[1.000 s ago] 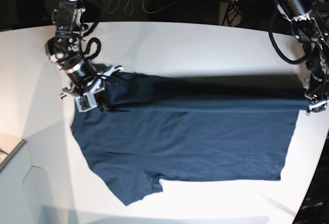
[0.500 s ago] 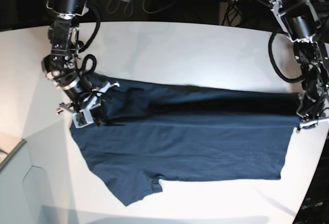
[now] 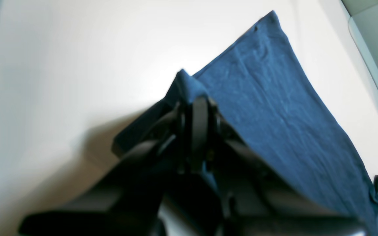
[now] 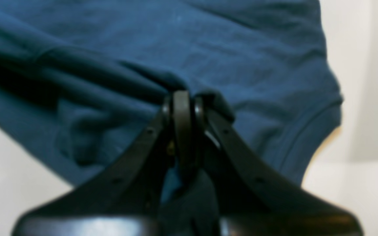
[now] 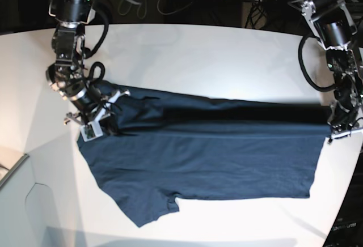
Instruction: Layout the t-shirt on the table in an organized manner, then fold the t-shirt properly
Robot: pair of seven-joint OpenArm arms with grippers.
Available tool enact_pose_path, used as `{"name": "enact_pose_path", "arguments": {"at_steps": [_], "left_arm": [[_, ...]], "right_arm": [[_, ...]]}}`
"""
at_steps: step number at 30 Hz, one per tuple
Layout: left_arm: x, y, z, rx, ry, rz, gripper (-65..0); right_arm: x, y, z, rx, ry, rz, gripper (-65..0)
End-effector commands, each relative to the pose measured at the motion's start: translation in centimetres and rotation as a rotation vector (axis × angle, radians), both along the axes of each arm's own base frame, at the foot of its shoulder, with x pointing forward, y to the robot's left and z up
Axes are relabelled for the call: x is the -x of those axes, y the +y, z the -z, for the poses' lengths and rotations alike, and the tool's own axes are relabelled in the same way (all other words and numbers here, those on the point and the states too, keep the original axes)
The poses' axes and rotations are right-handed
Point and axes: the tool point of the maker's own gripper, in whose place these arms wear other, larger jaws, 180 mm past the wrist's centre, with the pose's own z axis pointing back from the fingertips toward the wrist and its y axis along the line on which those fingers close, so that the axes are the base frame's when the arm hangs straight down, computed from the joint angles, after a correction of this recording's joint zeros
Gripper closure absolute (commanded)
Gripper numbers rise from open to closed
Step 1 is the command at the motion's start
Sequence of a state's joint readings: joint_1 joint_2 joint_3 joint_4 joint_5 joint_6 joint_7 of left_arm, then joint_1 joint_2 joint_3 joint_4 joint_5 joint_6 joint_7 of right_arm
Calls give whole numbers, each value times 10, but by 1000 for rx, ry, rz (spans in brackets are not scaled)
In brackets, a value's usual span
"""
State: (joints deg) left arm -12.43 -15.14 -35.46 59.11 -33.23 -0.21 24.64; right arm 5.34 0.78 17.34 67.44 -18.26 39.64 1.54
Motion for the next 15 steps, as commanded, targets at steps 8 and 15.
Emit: {"name": "enact_pose_path", "arguments": {"at_steps": [8,15], "left_arm": [[-16,14,-22,-29,-58,-21,-5],[-27,10,-19,5,-54,-22,-15]], "right_arm": [[-25,-1,-29,-21,-91,2,0],[-19,1,-11,-37,-38,1,-11]]}}
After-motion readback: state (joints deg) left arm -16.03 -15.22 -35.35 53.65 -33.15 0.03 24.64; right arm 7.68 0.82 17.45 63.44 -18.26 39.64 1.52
